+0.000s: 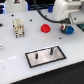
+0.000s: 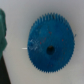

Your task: Insert the blue gear onto the right peg, followed by the red gear

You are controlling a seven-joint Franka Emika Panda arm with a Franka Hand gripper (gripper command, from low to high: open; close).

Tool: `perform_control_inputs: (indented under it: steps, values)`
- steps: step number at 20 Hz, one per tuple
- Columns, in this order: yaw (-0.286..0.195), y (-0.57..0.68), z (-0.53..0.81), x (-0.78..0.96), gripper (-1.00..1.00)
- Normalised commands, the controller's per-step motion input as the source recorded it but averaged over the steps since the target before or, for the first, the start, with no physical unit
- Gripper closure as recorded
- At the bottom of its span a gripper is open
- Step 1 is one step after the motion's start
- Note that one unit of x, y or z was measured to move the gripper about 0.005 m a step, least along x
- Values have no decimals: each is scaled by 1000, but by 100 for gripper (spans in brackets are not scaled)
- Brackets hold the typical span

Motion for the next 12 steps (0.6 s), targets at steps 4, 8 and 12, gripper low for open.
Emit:
perform_control_inputs:
  steps: [4,8,12]
  values:
    - [0,-102,-87,-254,-100]
    - [0,81,-3,-339,-100]
    - [0,32,-56,-491,-100]
